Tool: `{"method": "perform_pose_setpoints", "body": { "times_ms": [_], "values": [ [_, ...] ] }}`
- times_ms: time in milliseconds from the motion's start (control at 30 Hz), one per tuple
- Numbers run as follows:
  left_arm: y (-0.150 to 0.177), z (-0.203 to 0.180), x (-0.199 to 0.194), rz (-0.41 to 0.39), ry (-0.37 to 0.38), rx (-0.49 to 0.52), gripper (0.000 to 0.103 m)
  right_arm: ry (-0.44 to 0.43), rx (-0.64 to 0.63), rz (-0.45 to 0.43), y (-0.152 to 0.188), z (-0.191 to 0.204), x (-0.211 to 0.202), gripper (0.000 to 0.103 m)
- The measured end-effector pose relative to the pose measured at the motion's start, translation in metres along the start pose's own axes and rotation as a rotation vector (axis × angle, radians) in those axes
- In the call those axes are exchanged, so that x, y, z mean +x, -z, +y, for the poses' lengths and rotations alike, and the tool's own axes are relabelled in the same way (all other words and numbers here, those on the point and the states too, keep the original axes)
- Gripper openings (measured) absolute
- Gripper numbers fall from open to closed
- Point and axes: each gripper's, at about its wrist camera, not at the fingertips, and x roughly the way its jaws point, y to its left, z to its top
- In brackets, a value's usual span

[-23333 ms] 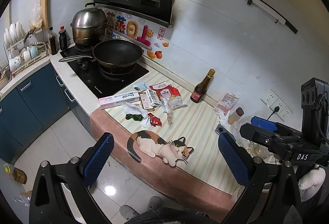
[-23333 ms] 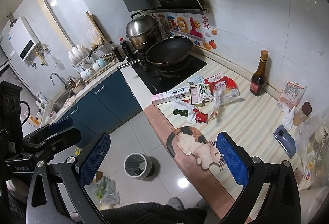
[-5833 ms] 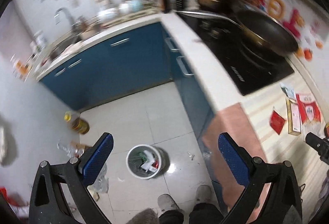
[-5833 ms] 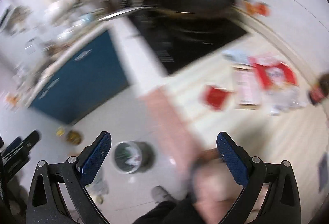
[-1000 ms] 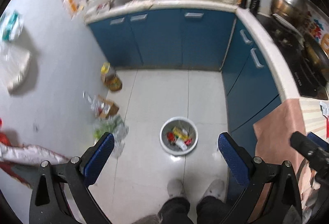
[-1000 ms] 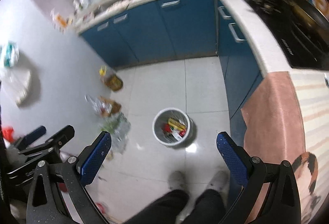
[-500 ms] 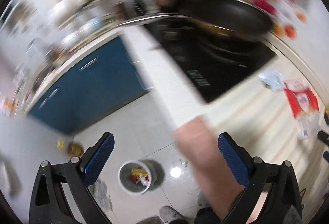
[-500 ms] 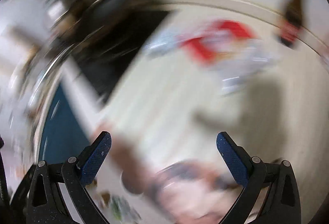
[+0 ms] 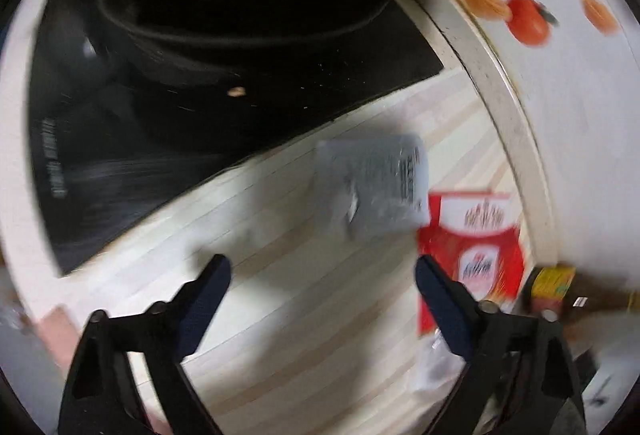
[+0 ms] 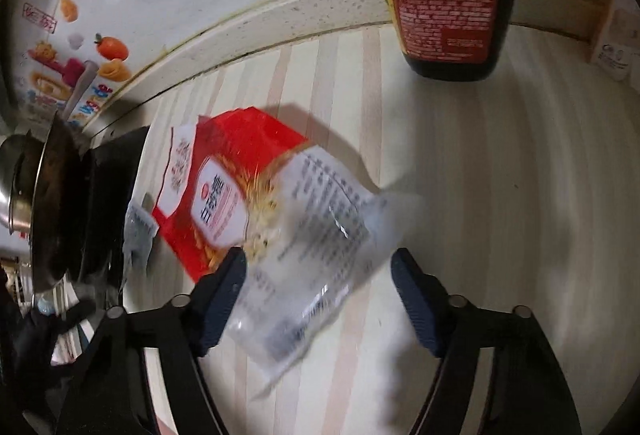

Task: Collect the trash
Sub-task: 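Grasp the white sachet with the left tool while the right tool grasps the red-white sugar bag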

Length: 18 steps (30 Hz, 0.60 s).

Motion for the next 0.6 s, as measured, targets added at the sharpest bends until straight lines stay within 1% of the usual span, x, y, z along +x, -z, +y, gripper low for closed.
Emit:
{"method": "perform_pose_setpoints", "body": {
  "times_ms": [33,67,100,133,200,233,267,300,333,367,433,500,600],
  "values": [
    [-0.004,-0.002,0.005,0.005,0.010,-0.011,0.080,0.003,-0.005,-0.017,-0.002,0.000,-0.002,0.068],
    [-0.009,-0.003,0.009,0.007,0.019,-0.022,0.077,0.007,-0.013,-0.023,-0.002,0.004,0.004,0.063],
    [-0.011,-0.003,0.012,0.006,0.021,-0.026,0.072,0.014,-0.025,-0.025,-0.003,0.006,0.006,0.061],
    [-0.017,-0.004,0.017,0.007,0.022,-0.032,0.069,0.024,-0.039,-0.037,-0.004,0.007,0.006,0.059],
    [-0.022,-0.005,0.023,0.010,0.020,-0.044,0.055,0.039,-0.065,-0.047,-0.005,0.009,0.008,0.055],
    [-0.024,-0.004,0.024,0.006,0.006,-0.041,0.040,0.046,-0.077,-0.055,-0.005,0.010,0.008,0.051],
    [-0.023,-0.007,0.024,-0.005,-0.010,-0.027,0.021,0.052,-0.086,-0.060,-0.005,0.010,0.008,0.043],
    [-0.024,-0.009,0.025,-0.001,-0.015,-0.007,0.009,0.048,-0.091,-0.065,-0.006,0.009,0.008,0.041],
    [-0.023,-0.010,0.025,0.001,-0.032,0.007,0.009,0.041,-0.090,-0.066,-0.007,0.008,0.010,0.038],
    [-0.021,-0.010,0.022,-0.015,-0.056,0.026,0.009,0.031,-0.083,-0.065,-0.008,0.007,0.010,0.033],
    [-0.016,-0.014,0.016,-0.044,-0.081,0.064,0.008,0.013,-0.078,-0.068,-0.009,0.004,0.006,0.027],
    [-0.008,-0.015,0.003,-0.068,-0.088,0.089,0.008,0.001,-0.087,-0.084,-0.007,0.004,-0.002,0.024],
    [0.008,-0.013,-0.028,-0.134,-0.109,0.129,0.008,-0.016,-0.125,-0.115,-0.004,0.012,-0.020,0.019]
  ]
}}
